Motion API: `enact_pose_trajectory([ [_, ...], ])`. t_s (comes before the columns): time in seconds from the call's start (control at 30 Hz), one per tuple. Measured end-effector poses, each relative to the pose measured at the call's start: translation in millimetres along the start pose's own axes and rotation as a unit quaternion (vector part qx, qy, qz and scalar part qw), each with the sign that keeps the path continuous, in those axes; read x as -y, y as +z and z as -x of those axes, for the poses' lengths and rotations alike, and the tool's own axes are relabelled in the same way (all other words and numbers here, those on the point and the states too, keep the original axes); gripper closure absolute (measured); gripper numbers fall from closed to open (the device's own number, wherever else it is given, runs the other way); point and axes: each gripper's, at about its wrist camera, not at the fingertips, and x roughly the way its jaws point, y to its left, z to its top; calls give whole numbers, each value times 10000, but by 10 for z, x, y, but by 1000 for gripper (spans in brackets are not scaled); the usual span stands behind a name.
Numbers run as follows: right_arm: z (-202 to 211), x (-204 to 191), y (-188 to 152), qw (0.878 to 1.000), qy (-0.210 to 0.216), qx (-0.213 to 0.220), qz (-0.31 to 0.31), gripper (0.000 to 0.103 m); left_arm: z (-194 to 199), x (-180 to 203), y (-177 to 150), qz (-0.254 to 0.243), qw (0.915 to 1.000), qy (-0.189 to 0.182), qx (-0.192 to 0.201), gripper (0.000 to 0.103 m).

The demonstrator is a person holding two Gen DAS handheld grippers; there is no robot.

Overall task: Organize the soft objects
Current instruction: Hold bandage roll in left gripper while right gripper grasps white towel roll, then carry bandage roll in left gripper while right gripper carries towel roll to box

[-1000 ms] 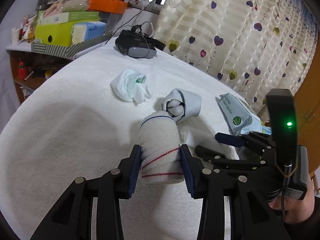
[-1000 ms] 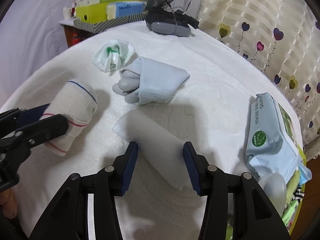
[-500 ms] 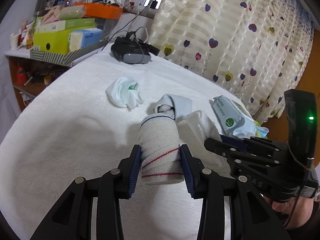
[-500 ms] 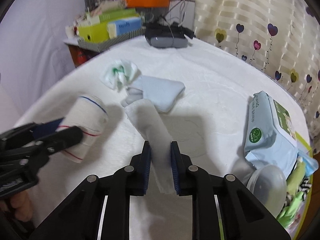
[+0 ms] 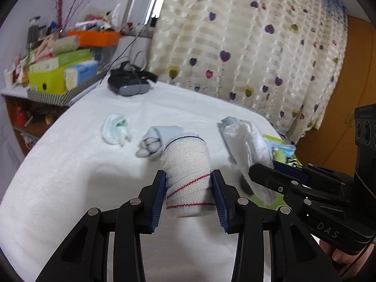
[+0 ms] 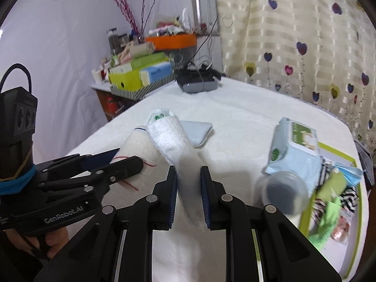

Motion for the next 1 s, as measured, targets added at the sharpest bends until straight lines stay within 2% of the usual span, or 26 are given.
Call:
enact_pose_trajectory([
  [0.37, 575, 257, -215, 9985, -150, 436, -304, 83, 170, 541, -32, -404, 9991, -105, 78, 65],
  [1.0, 1057, 634, -487, 9933, -388, 822, -719, 83, 159, 1096, -51, -824, 9962, -295, 54, 65],
])
